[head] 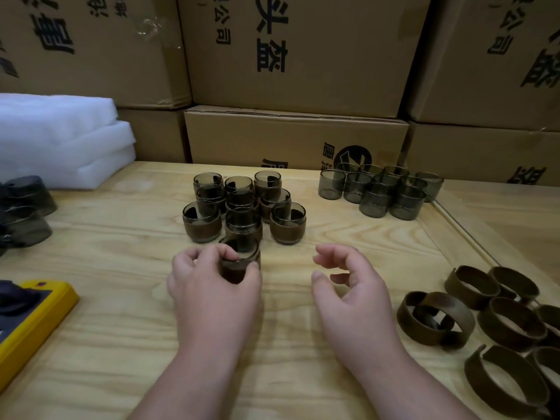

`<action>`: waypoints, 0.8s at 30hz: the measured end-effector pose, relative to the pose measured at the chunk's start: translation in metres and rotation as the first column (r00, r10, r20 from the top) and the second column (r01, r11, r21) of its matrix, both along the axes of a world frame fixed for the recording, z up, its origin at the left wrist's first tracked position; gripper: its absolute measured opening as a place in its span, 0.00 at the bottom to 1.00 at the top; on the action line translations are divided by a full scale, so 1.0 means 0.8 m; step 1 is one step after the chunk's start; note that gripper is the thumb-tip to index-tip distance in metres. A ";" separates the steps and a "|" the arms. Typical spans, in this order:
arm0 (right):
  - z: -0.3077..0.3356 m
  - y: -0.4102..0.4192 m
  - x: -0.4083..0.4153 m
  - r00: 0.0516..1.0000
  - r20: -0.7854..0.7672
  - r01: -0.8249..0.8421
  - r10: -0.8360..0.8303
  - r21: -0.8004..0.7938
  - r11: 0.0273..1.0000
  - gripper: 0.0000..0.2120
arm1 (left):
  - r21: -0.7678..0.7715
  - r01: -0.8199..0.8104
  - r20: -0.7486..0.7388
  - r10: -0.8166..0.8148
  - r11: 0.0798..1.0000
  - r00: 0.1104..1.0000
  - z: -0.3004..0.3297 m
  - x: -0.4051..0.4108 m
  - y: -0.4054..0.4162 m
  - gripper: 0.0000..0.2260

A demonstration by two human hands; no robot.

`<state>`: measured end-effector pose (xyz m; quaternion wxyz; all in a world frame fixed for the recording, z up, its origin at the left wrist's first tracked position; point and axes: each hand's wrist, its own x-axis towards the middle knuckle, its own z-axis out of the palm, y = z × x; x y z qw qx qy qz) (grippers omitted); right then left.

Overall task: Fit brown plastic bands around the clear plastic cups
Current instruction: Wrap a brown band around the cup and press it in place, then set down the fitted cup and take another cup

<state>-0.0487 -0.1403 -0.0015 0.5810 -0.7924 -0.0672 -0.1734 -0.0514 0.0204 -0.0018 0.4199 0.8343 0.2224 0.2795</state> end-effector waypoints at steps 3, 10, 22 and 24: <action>0.001 0.000 0.000 1.000 -0.011 0.003 -0.002 0.034 0.999 0.16 | -0.078 -0.063 -0.008 0.063 0.995 0.998 0.002 0.000 0.010 0.12; 0.002 -0.002 -0.002 0.999 -0.043 0.010 -0.009 0.020 1.000 0.16 | -0.235 -0.004 0.090 0.026 0.972 0.996 0.005 0.001 0.010 0.15; 0.007 -0.006 0.004 0.959 -0.253 -0.061 -0.128 -0.626 0.778 0.28 | -0.187 0.246 -0.026 -0.255 0.951 0.967 0.003 -0.001 -0.002 0.05; 0.007 -0.005 0.006 0.950 -0.264 -0.048 -0.165 -0.646 0.762 0.30 | -0.143 0.309 -0.086 -0.323 0.940 0.942 0.005 -0.003 -0.004 0.07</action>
